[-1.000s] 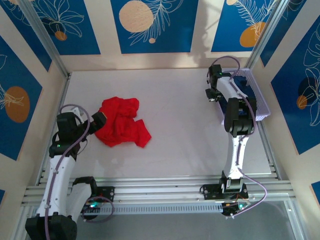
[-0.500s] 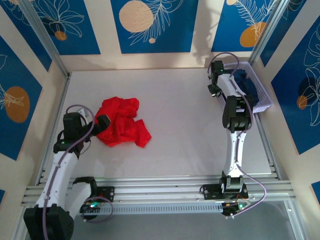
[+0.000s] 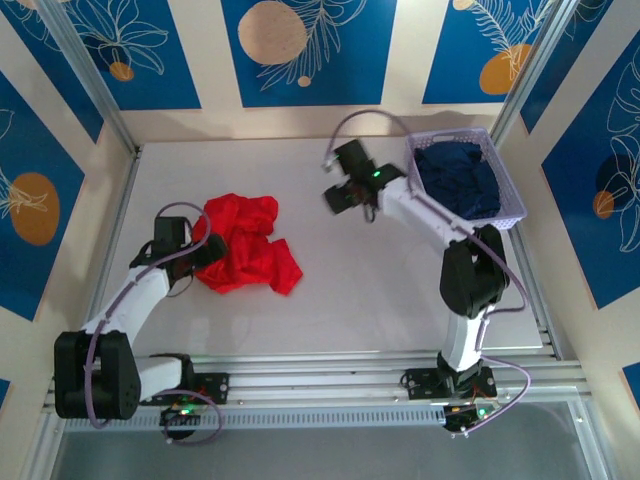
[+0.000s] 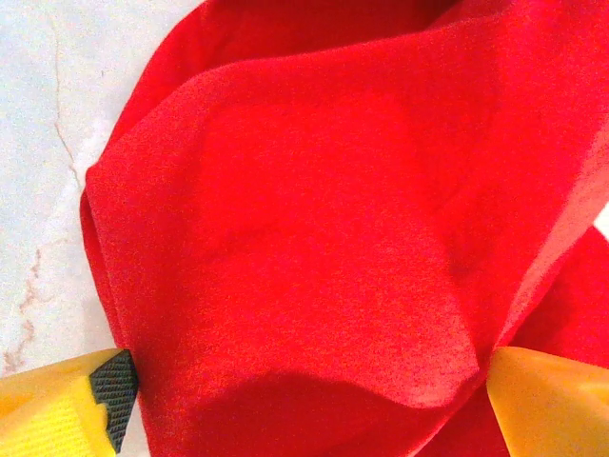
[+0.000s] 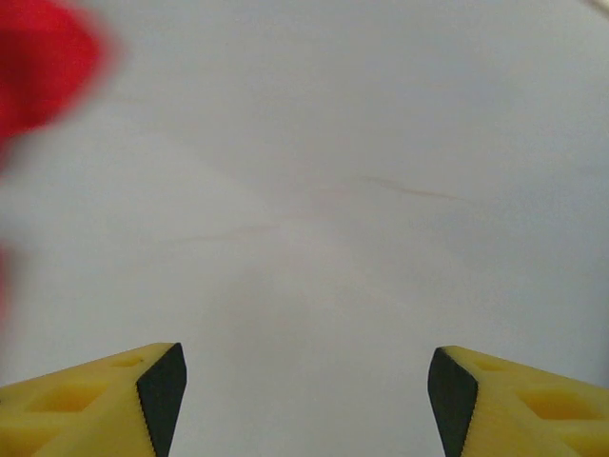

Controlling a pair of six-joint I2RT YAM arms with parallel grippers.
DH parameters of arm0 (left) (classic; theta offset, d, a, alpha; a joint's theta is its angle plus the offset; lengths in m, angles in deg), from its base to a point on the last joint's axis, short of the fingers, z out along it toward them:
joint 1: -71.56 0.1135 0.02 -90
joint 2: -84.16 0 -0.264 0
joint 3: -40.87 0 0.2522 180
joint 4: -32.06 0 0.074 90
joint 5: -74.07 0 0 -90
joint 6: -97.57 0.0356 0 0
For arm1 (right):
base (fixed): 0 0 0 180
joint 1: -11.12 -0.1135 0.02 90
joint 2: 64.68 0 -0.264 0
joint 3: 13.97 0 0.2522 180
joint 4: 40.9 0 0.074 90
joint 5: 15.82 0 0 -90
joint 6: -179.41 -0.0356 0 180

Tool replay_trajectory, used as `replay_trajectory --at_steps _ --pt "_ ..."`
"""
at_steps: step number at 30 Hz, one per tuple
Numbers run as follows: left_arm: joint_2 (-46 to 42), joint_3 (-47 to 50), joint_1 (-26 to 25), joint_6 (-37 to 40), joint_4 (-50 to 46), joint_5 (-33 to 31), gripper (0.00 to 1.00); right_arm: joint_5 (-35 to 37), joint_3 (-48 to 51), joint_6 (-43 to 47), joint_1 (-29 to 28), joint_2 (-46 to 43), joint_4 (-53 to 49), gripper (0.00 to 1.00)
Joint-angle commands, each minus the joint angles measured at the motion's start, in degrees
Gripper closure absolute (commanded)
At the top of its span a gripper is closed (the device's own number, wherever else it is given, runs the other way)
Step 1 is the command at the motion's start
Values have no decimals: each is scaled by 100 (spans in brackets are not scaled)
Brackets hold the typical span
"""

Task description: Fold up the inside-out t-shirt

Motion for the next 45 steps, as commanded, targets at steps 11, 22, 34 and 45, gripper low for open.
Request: replay_trajectory --at_steps 11,22,34,45 --pt "-419 163 -290 160 46 -322 5 -867 739 -845 614 387 249 31" --pt "-758 196 -332 203 -133 -373 5 -339 -901 -954 2757 1834 -549 36" --pt "-697 188 -337 220 -117 -323 5 -224 -1460 -994 2977 2149 -685 35" --pt "-666 195 -343 239 -118 -288 5 30 -2867 -1284 3305 3033 -909 38"
